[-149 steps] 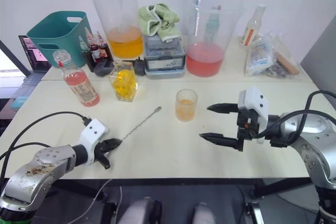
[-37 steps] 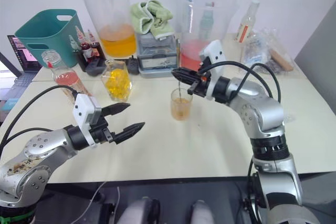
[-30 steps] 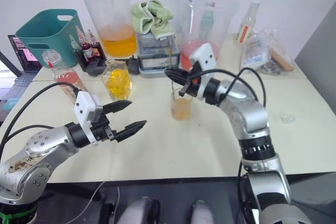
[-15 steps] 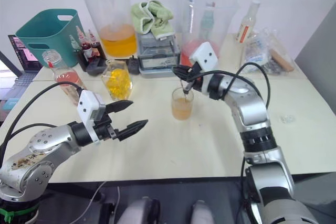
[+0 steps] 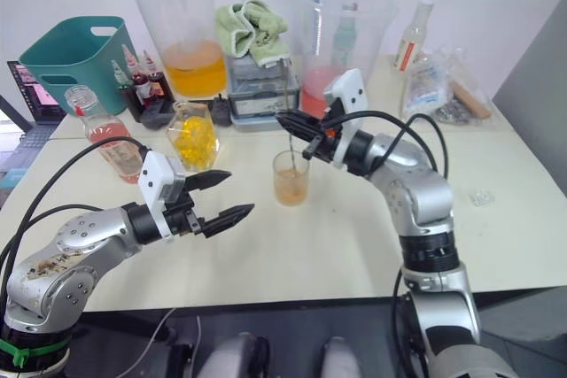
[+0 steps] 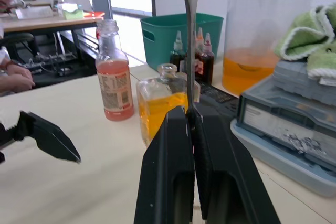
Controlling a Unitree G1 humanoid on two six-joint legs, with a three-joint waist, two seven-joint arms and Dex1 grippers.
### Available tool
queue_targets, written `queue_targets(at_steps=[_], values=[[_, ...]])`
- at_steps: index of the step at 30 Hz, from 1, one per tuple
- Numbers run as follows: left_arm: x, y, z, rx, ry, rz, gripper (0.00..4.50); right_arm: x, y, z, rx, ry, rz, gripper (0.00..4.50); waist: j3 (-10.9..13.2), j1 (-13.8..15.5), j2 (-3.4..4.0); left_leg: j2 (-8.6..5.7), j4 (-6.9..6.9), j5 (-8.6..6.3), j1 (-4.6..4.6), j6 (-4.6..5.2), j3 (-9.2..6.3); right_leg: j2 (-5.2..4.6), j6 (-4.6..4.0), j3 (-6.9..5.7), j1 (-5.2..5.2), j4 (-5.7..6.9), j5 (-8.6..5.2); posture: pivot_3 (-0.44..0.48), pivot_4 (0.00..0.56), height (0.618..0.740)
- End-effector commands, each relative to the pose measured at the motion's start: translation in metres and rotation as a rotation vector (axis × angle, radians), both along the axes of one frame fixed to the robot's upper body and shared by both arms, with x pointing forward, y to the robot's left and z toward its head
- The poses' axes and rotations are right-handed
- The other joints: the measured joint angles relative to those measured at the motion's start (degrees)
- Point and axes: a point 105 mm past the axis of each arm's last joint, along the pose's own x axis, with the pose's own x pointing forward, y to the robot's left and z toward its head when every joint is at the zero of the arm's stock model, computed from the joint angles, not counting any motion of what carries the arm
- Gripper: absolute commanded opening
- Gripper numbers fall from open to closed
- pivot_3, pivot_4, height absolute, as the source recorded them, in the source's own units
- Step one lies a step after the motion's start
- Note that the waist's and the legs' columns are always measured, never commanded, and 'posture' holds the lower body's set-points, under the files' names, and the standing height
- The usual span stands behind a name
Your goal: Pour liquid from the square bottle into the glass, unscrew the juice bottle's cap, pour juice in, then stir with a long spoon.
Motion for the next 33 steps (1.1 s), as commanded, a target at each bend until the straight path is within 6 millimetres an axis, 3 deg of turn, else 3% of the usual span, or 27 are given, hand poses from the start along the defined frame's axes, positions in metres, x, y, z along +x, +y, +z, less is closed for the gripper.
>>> queue_targets(at_steps=[1, 12, 26, 33], values=[[-0.001, -0.001, 0.009, 0.014, -0.052, -0.009, 4.48, 0.006, -0.003, 0.010, -0.018, -0.110, -0.076, 0.00, 0.0, 0.2, 0.00, -0.02, 0.00, 0.00, 0.00, 0.00, 0.00, 0.00, 0.00, 0.00, 0.01, 0.00, 0.00, 0.000, 0.150, 0.736], [-0.001, -0.001, 0.007, 0.020, -0.054, -0.012, 4.48, 0.010, -0.007, 0.010, -0.044, -0.135, -0.095, 0.00, 0.0, 0.3, 0.00, -0.02, 0.00, 0.03, 0.04, -0.04, -0.02, 0.00, 0.00, 0.00, 0.08, -0.02, 0.00, 0.000, 0.150, 0.736], [-0.005, -0.003, -0.004, 0.065, -0.051, -0.029, 4.48, -0.002, 0.008, 0.022, 0.002, -0.090, 0.026, 0.00, 0.0, 0.2, 0.00, 0.00, 0.00, 0.03, 0.04, -0.05, -0.02, 0.00, 0.00, 0.00, 0.04, 0.00, 0.00, 0.000, 0.150, 0.736], [-0.007, -0.004, -0.008, 0.072, -0.050, -0.031, 4.48, 0.000, -0.007, 0.029, -0.103, -0.101, -0.004, 0.00, 0.0, 0.3, 0.00, -0.01, 0.00, 0.03, 0.03, -0.04, -0.02, 0.00, -0.01, 0.00, 0.04, -0.01, 0.00, 0.000, 0.150, 0.736]])
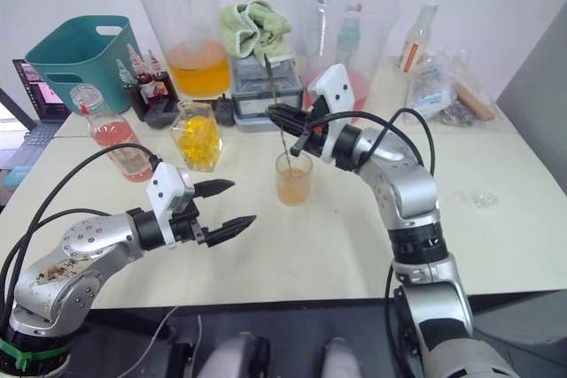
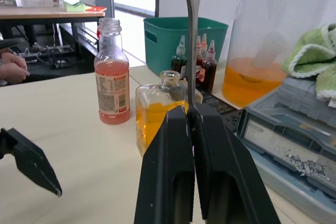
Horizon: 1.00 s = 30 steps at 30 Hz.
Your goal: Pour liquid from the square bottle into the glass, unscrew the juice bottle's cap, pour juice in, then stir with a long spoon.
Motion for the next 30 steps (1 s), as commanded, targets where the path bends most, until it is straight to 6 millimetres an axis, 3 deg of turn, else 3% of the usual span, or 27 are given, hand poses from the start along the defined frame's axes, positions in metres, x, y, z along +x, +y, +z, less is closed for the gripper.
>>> queue_targets(at_steps=[1, 7, 17, 21, 26, 30], values=[[-0.004, -0.003, 0.009, -0.001, -0.058, -0.022, 4.48, -0.007, -0.008, 0.026, -0.050, -0.117, -0.005, 0.00, 0.0, 0.0, 0.00, 0.00, 0.00, 0.00, 0.00, 0.00, 0.00, 0.00, 0.00, 0.00, 0.00, 0.00, 0.00, 0.000, 0.150, 0.736], [-0.004, -0.002, 0.009, 0.005, -0.062, -0.021, 4.48, -0.003, -0.010, 0.038, -0.006, -0.158, -0.012, 0.00, 0.0, 0.0, 0.00, 0.01, 0.00, 0.00, 0.00, 0.00, 0.01, 0.00, 0.00, 0.00, 0.00, 0.00, 0.00, 0.000, 0.150, 0.736], [-0.004, 0.000, 0.006, 0.014, -0.059, -0.015, 4.48, -0.009, 0.015, 0.032, 0.089, -0.108, 0.075, 0.00, 0.0, -0.1, 0.00, 0.01, 0.00, 0.00, -0.01, 0.01, 0.00, 0.00, -0.01, 0.00, -0.02, 0.04, 0.00, 0.000, 0.150, 0.736], [-0.003, -0.001, 0.005, 0.019, -0.062, -0.019, 4.48, -0.019, 0.020, 0.023, 0.080, 0.011, 0.146, 0.00, 0.0, -0.1, 0.00, 0.02, 0.00, 0.00, -0.01, 0.00, -0.01, 0.00, -0.01, -0.01, -0.03, 0.05, 0.00, 0.000, 0.150, 0.736], [-0.003, -0.001, 0.004, 0.020, -0.062, -0.021, 4.48, -0.022, -0.001, 0.009, -0.060, 0.074, 0.095, 0.00, 0.0, 0.2, 0.00, 0.01, 0.00, -0.02, -0.01, 0.02, -0.02, -0.02, -0.02, -0.02, -0.01, 0.01, 0.01, 0.000, 0.150, 0.736], [-0.003, -0.001, 0.003, 0.019, -0.060, -0.022, 4.48, -0.014, -0.020, 0.010, -0.152, 0.032, 0.014, 0.00, 0.0, 0.0, 0.00, 0.02, 0.00, -0.02, -0.01, 0.02, 0.01, -0.02, -0.03, -0.01, -0.02, -0.03, 0.00, 0.000, 0.150, 0.736]])
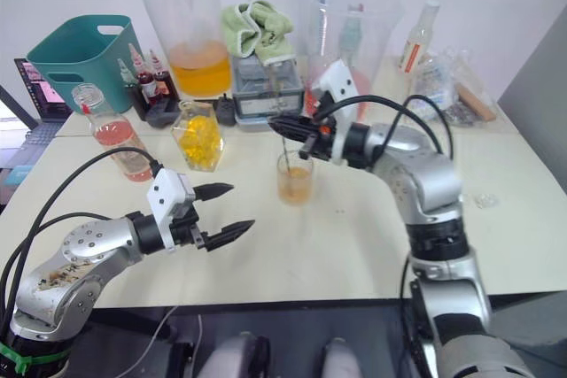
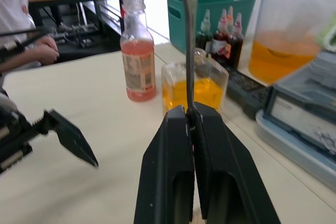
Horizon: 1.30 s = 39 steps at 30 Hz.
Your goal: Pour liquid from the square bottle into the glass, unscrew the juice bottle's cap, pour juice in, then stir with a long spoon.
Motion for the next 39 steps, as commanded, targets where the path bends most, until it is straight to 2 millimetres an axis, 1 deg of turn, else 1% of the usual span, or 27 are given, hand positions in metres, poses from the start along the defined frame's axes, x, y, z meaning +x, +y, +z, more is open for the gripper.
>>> queue_targets(at_steps=[1, 3, 5, 9, 11, 13, 15, 18, 22, 24, 29, 33, 39], values=[[-0.002, -0.002, 0.006, -0.009, -0.039, -0.017, 4.48, 0.000, -0.008, 0.013, -0.063, -0.105, -0.028, 0.00, 0.0, 0.0, 0.00, 0.00, 0.00, 0.00, 0.00, 0.00, 0.00, 0.01, -0.01, 0.00, -0.01, 0.01, 0.00, 0.000, 0.150, 0.736], [-0.002, -0.002, 0.006, -0.011, -0.038, -0.017, 4.48, 0.006, -0.010, 0.017, -0.059, -0.142, -0.050, 0.00, 0.0, -0.1, 0.00, 0.00, 0.00, 0.00, 0.00, 0.00, 0.01, 0.01, -0.01, 0.00, -0.02, 0.02, 0.00, 0.000, 0.150, 0.736], [-0.002, -0.002, 0.006, -0.010, -0.038, -0.018, 4.48, 0.011, -0.008, 0.022, -0.016, -0.171, -0.067, 0.00, 0.0, -0.1, 0.00, 0.00, 0.00, 0.01, 0.00, 0.00, 0.02, 0.01, -0.01, 0.01, -0.01, 0.02, -0.01, 0.000, 0.150, 0.736], [-0.002, -0.002, 0.005, -0.009, -0.038, -0.016, 4.48, 0.019, 0.011, 0.022, 0.043, -0.223, -0.049, 0.00, 0.0, -0.1, -0.01, 0.00, 0.00, 0.02, 0.00, -0.02, 0.04, 0.02, 0.00, 0.01, -0.01, 0.02, 0.00, 0.000, 0.150, 0.736], [-0.002, -0.002, 0.004, -0.009, -0.039, -0.014, 4.48, 0.018, 0.017, 0.023, 0.060, -0.223, -0.033, 0.00, 0.0, 0.0, 0.00, -0.01, 0.00, 0.02, 0.00, -0.01, 0.02, 0.02, 0.00, 0.01, -0.02, 0.05, 0.00, 0.000, 0.150, 0.736], [-0.002, -0.001, 0.004, -0.006, -0.041, -0.009, 4.48, 0.011, 0.023, 0.024, 0.096, -0.203, 0.019, 0.00, 0.0, 0.0, 0.00, -0.02, 0.00, 0.00, -0.01, 0.01, 0.01, 0.02, 0.00, 0.00, 0.00, 0.05, 0.00, 0.000, 0.150, 0.736], [-0.002, 0.000, 0.004, -0.003, -0.041, -0.003, 4.48, 0.007, 0.024, 0.023, 0.109, -0.172, 0.044, 0.00, 0.0, -0.1, 0.00, -0.01, 0.00, 0.00, -0.01, 0.01, 0.01, 0.02, 0.00, 0.00, 0.00, 0.05, 0.00, 0.000, 0.150, 0.736], [-0.002, 0.000, 0.004, -0.004, -0.041, -0.003, 4.48, 0.007, 0.020, 0.027, 0.134, -0.150, 0.043, 0.00, 0.0, -0.2, 0.00, 0.01, -0.01, 0.00, -0.01, 0.01, 0.00, 0.02, 0.00, 0.00, -0.02, 0.06, 0.00, 0.000, 0.150, 0.736], [-0.002, 0.001, 0.002, -0.005, -0.040, -0.003, 4.48, 0.006, 0.008, 0.045, 0.173, -0.180, 0.008, 0.00, 0.0, -0.3, 0.00, 0.01, -0.02, 0.00, -0.01, 0.01, 0.01, 0.02, 0.00, 0.00, -0.04, 0.06, 0.00, 0.000, 0.150, 0.736], [-0.002, 0.001, 0.001, -0.006, -0.041, -0.005, 4.48, 0.007, 0.002, 0.049, 0.167, -0.194, -0.013, 0.00, 0.0, -0.2, 0.00, 0.01, -0.02, 0.00, -0.01, 0.01, 0.01, 0.02, 0.00, 0.00, -0.04, 0.06, 0.00, 0.000, 0.150, 0.736], [0.000, 0.000, 0.000, -0.011, -0.046, -0.011, 4.48, 0.008, -0.009, 0.057, 0.147, -0.212, -0.045, 0.00, 0.0, -0.1, 0.00, 0.00, -0.02, 0.00, -0.01, 0.01, 0.01, 0.02, 0.00, 0.00, -0.03, 0.04, 0.00, 0.000, 0.150, 0.736], [0.002, -0.001, 0.001, -0.014, -0.050, -0.014, 4.48, 0.006, -0.013, 0.062, 0.146, -0.213, -0.048, 0.00, 0.0, -0.1, 0.00, 0.01, -0.02, 0.00, -0.01, 0.01, 0.03, 0.02, 0.00, 0.01, -0.03, 0.03, 0.00, 0.000, 0.150, 0.736], [0.004, -0.003, 0.003, -0.022, -0.062, -0.017, 4.48, 0.005, -0.016, 0.063, 0.117, -0.185, -0.055, 0.00, 0.0, 0.0, 0.00, 0.00, -0.02, 0.00, -0.01, 0.01, 0.02, 0.01, 0.00, 0.01, -0.02, 0.03, 0.00, 0.000, 0.150, 0.736]])
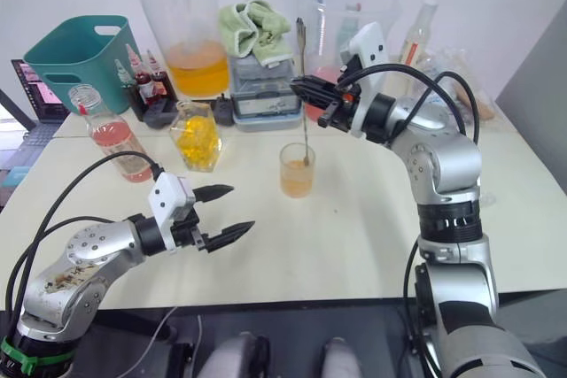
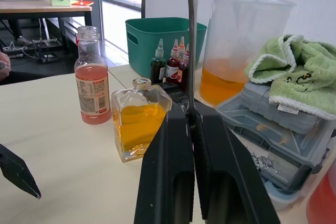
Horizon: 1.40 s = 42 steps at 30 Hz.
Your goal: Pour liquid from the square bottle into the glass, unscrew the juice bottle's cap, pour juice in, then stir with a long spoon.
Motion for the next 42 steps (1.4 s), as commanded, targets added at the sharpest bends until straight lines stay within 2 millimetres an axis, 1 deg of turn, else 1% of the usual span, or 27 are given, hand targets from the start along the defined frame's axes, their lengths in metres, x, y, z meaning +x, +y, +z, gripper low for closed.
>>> queue_targets(at_steps=[1, 3, 6, 9, 12, 17, 19, 21, 23, 26, 28, 29, 30, 32, 36, 39, 42], values=[[0.000, -0.004, 0.008, -0.011, -0.043, -0.015, 4.48, -0.010, -0.002, 0.026, 0.016, -0.060, 0.014, 0.00, 0.0, 0.0, 0.00, 0.00, 0.00, 0.00, 0.00, 0.00, 0.00, 0.00, 0.00, 0.00, 0.00, 0.00, 0.00, 0.000, 0.150, 0.736], [0.001, -0.004, 0.008, -0.011, -0.045, -0.013, 4.48, -0.010, -0.003, 0.032, 0.046, -0.044, 0.015, 0.00, 0.0, -0.1, 0.00, 0.01, 0.00, 0.00, 0.00, 0.00, 0.00, 0.00, 0.00, 0.00, 0.00, 0.00, 0.00, 0.000, 0.150, 0.736], [0.004, -0.002, 0.009, -0.013, -0.055, -0.005, 4.48, -0.013, -0.004, 0.046, 0.108, -0.019, 0.035, 0.00, 0.0, -0.1, 0.00, 0.01, 0.00, 0.00, 0.00, 0.00, 0.00, 0.00, 0.00, 0.00, -0.02, 0.01, 0.00, 0.000, 0.150, 0.736], [0.005, 0.002, 0.010, -0.003, -0.077, -0.002, 4.48, -0.019, -0.006, 0.060, 0.155, -0.029, 0.062, 0.00, 0.0, 0.0, 0.00, 0.01, 0.00, 0.00, 0.00, 0.01, -0.01, 0.00, -0.01, 0.00, 0.00, 0.01, 0.00, 0.000, 0.150, 0.736], [0.005, 0.005, 0.012, -0.005, -0.089, -0.005, 4.48, -0.019, -0.011, 0.072, 0.218, 0.001, 0.056, 0.00, 0.0, 0.0, 0.00, 0.00, 0.00, -0.01, -0.01, 0.01, 0.00, -0.02, -0.01, 0.00, 0.00, -0.01, 0.00, 0.000, 0.150, 0.736], [0.006, 0.008, 0.017, -0.027, -0.107, -0.008, 4.48, -0.021, -0.025, 0.084, 0.222, 0.077, 0.040, 0.00, 0.0, 0.0, 0.00, 0.01, 0.00, -0.01, -0.01, 0.01, 0.00, -0.03, -0.02, 0.00, -0.02, -0.01, 0.01, 0.000, 0.150, 0.736], [0.007, 0.010, 0.021, -0.047, -0.113, -0.013, 4.48, -0.020, -0.033, 0.083, 0.191, 0.138, 0.008, 0.00, 0.0, 0.0, 0.00, 0.01, 0.00, -0.01, -0.02, 0.02, 0.00, -0.04, -0.02, 0.00, -0.02, -0.01, 0.01, 0.000, 0.150, 0.736], [0.005, 0.009, 0.025, -0.065, -0.120, -0.036, 4.48, -0.015, -0.043, 0.077, 0.159, 0.218, -0.059, 0.00, 0.0, 0.1, 0.00, 0.01, 0.00, -0.02, -0.05, 0.02, -0.01, -0.06, -0.02, 0.00, -0.03, -0.03, 0.01, 0.000, 0.150, 0.736], [0.004, 0.010, 0.028, -0.084, -0.117, -0.046, 4.48, -0.003, -0.062, 0.069, 0.126, 0.344, -0.200, 0.00, 0.0, 0.0, 0.00, 0.01, 0.00, -0.02, -0.07, 0.03, 0.00, -0.08, -0.03, 0.00, -0.06, -0.05, 0.01, 0.000, 0.150, 0.736], [0.002, 0.014, 0.029, -0.084, -0.137, -0.039, 4.48, 0.000, -0.077, 0.060, 0.074, 0.488, -0.274, 0.00, 0.0, -0.1, 0.00, 0.02, -0.01, -0.02, -0.14, 0.03, 0.04, -0.12, -0.06, 0.03, -0.18, -0.05, 0.00, 0.000, 0.150, 0.736], [0.001, 0.019, 0.028, -0.083, -0.150, -0.031, 4.48, 0.001, -0.087, 0.043, -0.002, 0.617, -0.326, 0.00, 0.0, -0.1, 0.01, 0.04, -0.01, -0.02, -0.35, 0.02, 0.08, -0.12, -0.13, 0.05, -0.47, -0.03, 0.03, 0.000, 0.150, 0.736], [0.001, 0.019, 0.028, -0.082, -0.152, -0.029, 4.48, 0.002, -0.092, 0.036, -0.031, 0.654, -0.355, 0.00, 0.0, -0.1, 0.01, 0.03, -0.02, -0.01, -0.42, 0.03, 0.15, -0.13, -0.14, 0.11, -0.60, 0.02, 0.04, 0.000, 0.150, 0.736], [0.000, 0.021, 0.027, -0.080, -0.159, -0.025, 4.48, 0.004, -0.098, 0.020, -0.095, 0.724, -0.407, 0.00, 0.0, -0.1, 0.01, 0.03, -0.03, -0.02, -0.44, 0.03, 0.16, -0.13, -0.15, 0.11, -0.63, 0.02, 0.05, 0.000, 0.150, 0.736], [-0.001, 0.024, 0.026, -0.068, -0.172, -0.019, 4.48, 0.009, -0.105, -0.006, -0.121, 0.845, -0.453, 0.00, 0.0, -0.3, 0.01, 0.03, -0.04, -0.02, -0.46, 0.04, 0.19, -0.14, -0.15, 0.11, -0.65, 0.01, 0.05, 0.000, 0.150, 0.736], [-0.006, 0.025, 0.024, -0.061, -0.177, -0.012, 4.48, 0.020, -0.113, -0.034, -0.157, 0.926, -0.514, 0.00, 0.0, -0.5, 0.01, 0.04, -0.03, -0.02, -0.52, 0.05, 0.23, -0.13, -0.15, 0.12, -0.70, 0.00, 0.06, 0.000, 0.150, 0.736], [-0.012, 0.026, 0.021, -0.051, -0.170, 0.000, 4.48, 0.029, -0.124, -0.062, -0.234, 0.955, -0.595, 0.00, 0.0, -0.6, 0.02, 0.03, -0.03, -0.02, -0.53, 0.06, 0.23, -0.12, -0.14, 0.11, -0.71, 0.05, 0.06, 0.000, 0.150, 0.736], [-0.015, 0.028, 0.019, -0.044, -0.161, 0.017, 4.48, 0.035, -0.127, -0.078, -0.279, 0.969, -0.624, 0.00, 0.0, -0.6, 0.02, 0.02, -0.03, -0.02, -0.54, 0.06, 0.23, -0.11, -0.12, 0.09, -0.71, 0.05, 0.07, 0.000, 0.150, 0.736]])
